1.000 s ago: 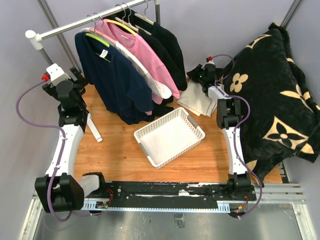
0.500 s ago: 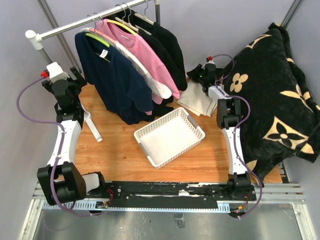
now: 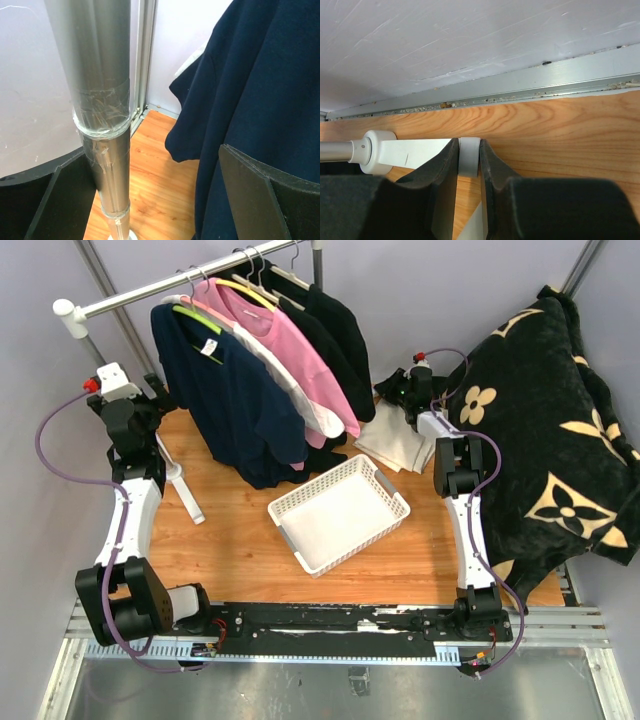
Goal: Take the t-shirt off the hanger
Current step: Adjust the clothesline at the center of the board.
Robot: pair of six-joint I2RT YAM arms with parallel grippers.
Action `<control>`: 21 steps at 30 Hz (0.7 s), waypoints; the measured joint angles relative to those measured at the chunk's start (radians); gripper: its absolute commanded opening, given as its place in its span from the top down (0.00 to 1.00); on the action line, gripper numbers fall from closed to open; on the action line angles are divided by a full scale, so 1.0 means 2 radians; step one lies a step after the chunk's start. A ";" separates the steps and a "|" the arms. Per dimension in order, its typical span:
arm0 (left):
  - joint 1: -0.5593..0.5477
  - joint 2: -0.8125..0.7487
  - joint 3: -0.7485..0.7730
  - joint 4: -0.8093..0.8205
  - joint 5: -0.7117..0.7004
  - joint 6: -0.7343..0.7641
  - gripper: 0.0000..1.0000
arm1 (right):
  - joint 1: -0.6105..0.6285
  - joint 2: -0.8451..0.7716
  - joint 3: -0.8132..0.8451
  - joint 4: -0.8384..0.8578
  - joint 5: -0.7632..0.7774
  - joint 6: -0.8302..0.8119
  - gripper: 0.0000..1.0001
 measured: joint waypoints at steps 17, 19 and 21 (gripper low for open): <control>0.003 0.000 -0.007 0.014 0.063 0.002 0.00 | -0.014 0.000 0.000 -0.001 -0.005 0.000 0.99; 0.003 0.000 -0.008 0.017 0.065 0.000 0.00 | -0.014 0.000 0.000 -0.001 -0.005 0.000 0.99; 0.003 0.000 -0.011 0.022 0.067 -0.002 0.00 | -0.014 0.000 0.000 -0.001 -0.005 0.000 0.99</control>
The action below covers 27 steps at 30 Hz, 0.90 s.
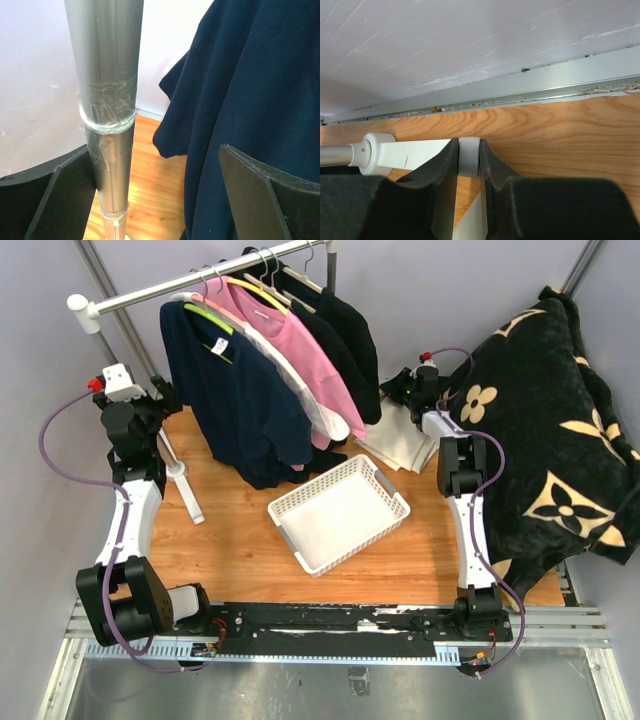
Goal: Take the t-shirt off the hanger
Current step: Adjust the clothesline at the center of the board.
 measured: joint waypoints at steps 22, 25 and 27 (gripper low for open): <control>-0.025 0.000 -0.003 0.009 -0.003 -0.028 0.00 | -0.013 -0.002 -0.009 0.010 -0.004 0.000 0.99; -0.032 0.000 -0.003 0.010 -0.011 -0.034 0.00 | -0.014 -0.002 -0.010 0.011 -0.004 0.000 0.99; -0.037 0.000 -0.003 0.011 -0.016 -0.036 0.00 | -0.014 -0.004 -0.014 0.014 -0.004 0.000 0.99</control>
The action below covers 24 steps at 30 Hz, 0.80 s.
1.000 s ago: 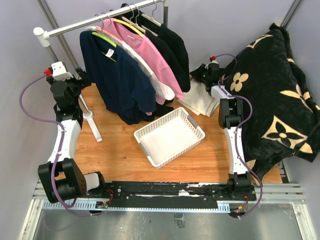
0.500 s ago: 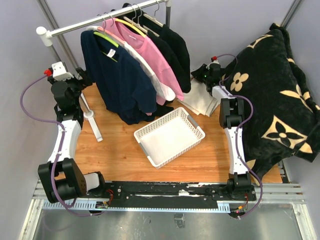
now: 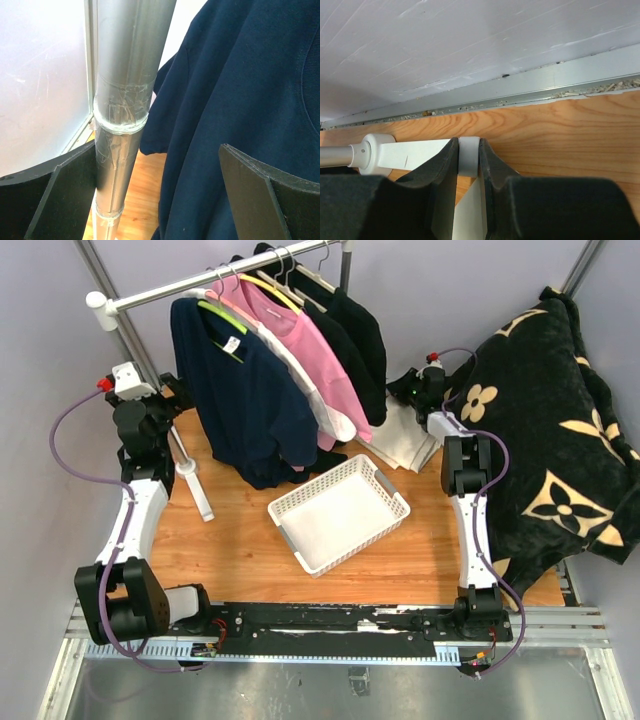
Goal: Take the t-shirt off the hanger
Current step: Adjust the clothesline at the center of the board.
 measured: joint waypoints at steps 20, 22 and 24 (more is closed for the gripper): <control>-0.026 0.004 0.000 0.007 -0.024 -0.003 0.00 | -0.012 -0.013 -0.021 0.003 0.000 0.000 0.99; -0.028 0.005 0.000 0.008 -0.026 -0.003 0.00 | -0.013 -0.013 -0.022 0.004 -0.001 0.000 0.99; -0.030 0.006 0.000 0.009 -0.027 -0.003 0.00 | -0.014 -0.014 -0.023 0.005 0.000 0.000 0.99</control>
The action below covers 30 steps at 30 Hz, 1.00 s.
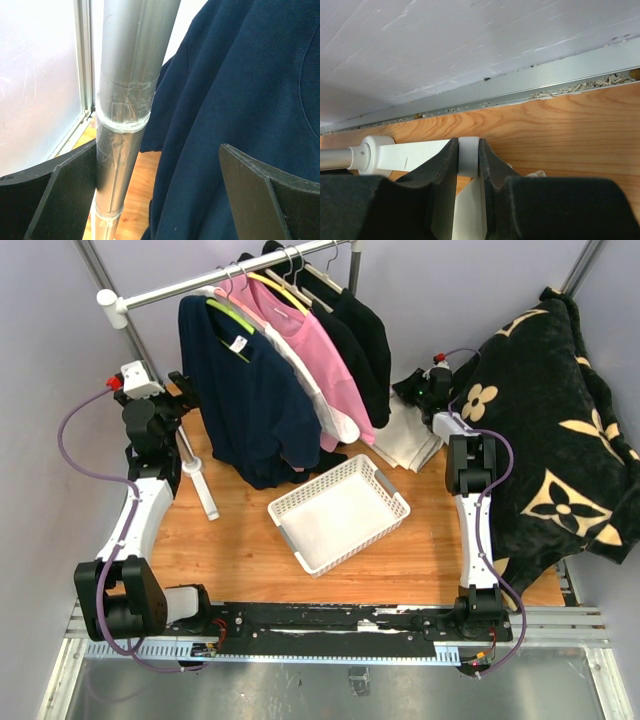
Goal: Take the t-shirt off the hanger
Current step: Adjust the clothesline at the center of the board.
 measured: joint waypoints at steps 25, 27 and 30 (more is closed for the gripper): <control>-0.018 -0.028 -0.020 -0.054 -0.148 -0.057 0.00 | -0.002 -0.001 -0.004 0.021 -0.019 0.009 0.42; -0.018 -0.043 -0.029 -0.062 -0.164 -0.068 0.00 | -0.002 -0.001 -0.004 0.023 -0.019 0.008 0.40; -0.018 -0.067 -0.039 -0.074 -0.179 -0.086 0.00 | -0.002 -0.004 -0.007 0.025 -0.019 0.004 0.37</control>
